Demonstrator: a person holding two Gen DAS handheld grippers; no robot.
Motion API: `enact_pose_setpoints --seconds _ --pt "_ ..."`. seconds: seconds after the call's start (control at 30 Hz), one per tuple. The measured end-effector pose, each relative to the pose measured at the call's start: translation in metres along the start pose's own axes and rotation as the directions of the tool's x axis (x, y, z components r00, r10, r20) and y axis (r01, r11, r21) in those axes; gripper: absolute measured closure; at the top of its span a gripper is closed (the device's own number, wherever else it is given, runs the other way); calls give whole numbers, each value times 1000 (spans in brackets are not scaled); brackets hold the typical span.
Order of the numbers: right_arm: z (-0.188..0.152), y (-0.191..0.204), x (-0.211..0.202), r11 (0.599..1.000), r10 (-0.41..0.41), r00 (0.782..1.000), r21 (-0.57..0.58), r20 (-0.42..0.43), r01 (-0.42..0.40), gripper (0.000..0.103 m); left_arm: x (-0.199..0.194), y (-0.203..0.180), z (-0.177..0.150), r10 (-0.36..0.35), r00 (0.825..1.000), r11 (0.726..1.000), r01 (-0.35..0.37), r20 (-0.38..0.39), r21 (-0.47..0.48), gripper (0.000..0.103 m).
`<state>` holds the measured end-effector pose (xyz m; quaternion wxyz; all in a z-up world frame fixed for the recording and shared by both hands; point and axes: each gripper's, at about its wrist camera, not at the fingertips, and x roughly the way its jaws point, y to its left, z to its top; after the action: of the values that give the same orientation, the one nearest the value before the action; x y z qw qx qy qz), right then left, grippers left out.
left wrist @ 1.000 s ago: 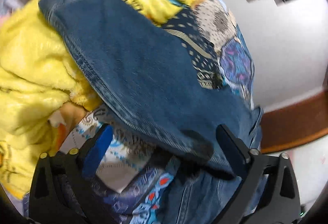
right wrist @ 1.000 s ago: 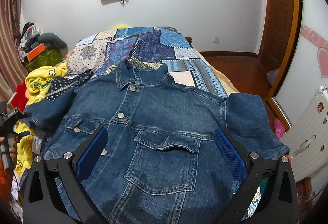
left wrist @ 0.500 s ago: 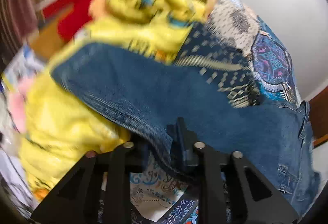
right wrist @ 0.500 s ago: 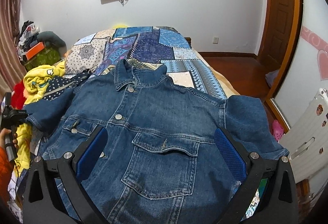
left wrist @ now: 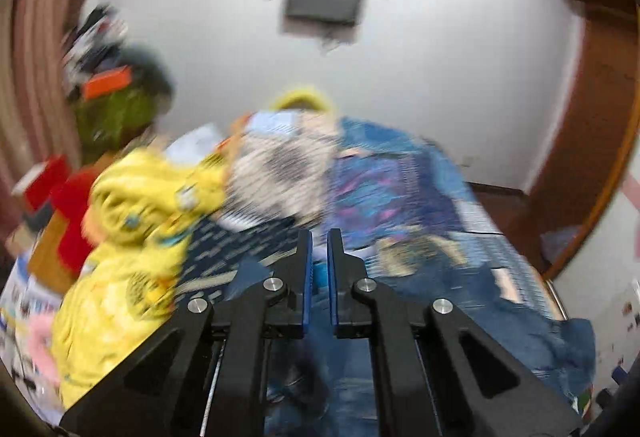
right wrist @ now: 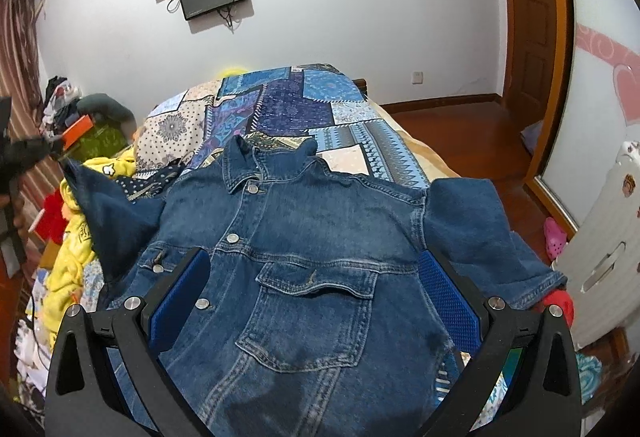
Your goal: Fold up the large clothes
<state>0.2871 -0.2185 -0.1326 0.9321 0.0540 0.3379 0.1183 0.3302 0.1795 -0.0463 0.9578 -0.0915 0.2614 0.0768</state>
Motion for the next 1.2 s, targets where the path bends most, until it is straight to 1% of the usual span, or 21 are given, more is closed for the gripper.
enact_pose_setpoints --seconds 0.07,0.13,0.2,0.23,0.3,0.33,0.37,0.4,0.43,0.47,0.53,0.63,0.7,0.73,0.77,0.83,0.93,0.97,1.03,1.07,1.2 --pt "-1 -5 -4 1000 -6 1000 -1 6 6 0 -3 -36 3 -49 999 997 48 12 58 97" --pt "-2 -12 -9 1000 -10 1000 3 14 10 0 -1 -72 -2 -88 996 989 88 -2 122 97" --pt "-3 -19 -14 1000 -9 1000 15 20 9 0 3 -94 -9 -118 992 981 122 -37 149 97" --pt "-3 -22 -17 1000 -11 1000 21 23 10 0 8 -103 -16 -136 988 977 146 -69 157 97" --pt "-4 -30 -21 999 -16 999 30 27 16 0 15 -110 -28 -153 980 973 172 -128 152 95" --pt "-5 -34 -22 999 -21 999 36 28 20 0 19 -111 -34 -153 976 973 175 -154 147 88" --pt "-6 -37 -23 999 -23 999 40 28 22 0 22 -108 -42 -146 971 975 173 -187 137 74" --pt "-5 -40 -23 999 -27 999 43 26 26 0 26 -104 -48 -136 967 978 165 -214 126 63" --pt "-6 -43 -23 998 -31 999 49 22 30 0 29 -95 -54 -123 964 982 152 -235 109 44" --pt "-6 -45 -22 998 -33 999 54 19 32 0 31 -89 -57 -113 963 986 140 -243 95 36" --pt "-7 -47 -20 997 -35 999 67 14 34 0 31 -66 -63 -99 960 991 118 -262 61 36" --pt "-8 -47 -14 996 -34 999 78 -1 34 0 33 -18 -63 -77 952 997 70 -295 -35 34" --pt "-9 -45 -11 997 -32 999 76 -11 33 0 37 22 -63 -64 948 992 28 -311 -119 31" --pt "-9 -42 -9 997 -30 999 73 -16 31 0 39 44 -64 -49 946 987 -4 -320 -162 31" --pt "-9 -40 -7 997 -29 999 69 -20 31 0 41 56 -66 -40 944 981 -24 -327 -190 31" --pt "-10 -33 -3 998 -27 999 59 -29 29 0 47 87 -71 -38 936 964 -58 -350 -258 31" --pt "-10 -22 3 999 -27 999 28 -44 28 0 60 126 -81 -78 923 926 -72 -376 -369 31" --pt "-10 -18 5 999 -29 998 15 -47 30 0 66 139 -86 -108 920 908 -63 -376 -415 31" --pt "-10 -9 8 999 -36 998 -16 -51 35 0 75 154 -90 -162 915 877 -38 -369 -480 30" --pt "-10 -6 9 999 -41 998 -30 -52 39 0 82 161 -92 -194 912 855 -24 -362 -517 31" --pt "-9 5 14 997 -50 997 -67 -60 46 0 103 178 -95 -265 908 792 13 -325 -610 31"
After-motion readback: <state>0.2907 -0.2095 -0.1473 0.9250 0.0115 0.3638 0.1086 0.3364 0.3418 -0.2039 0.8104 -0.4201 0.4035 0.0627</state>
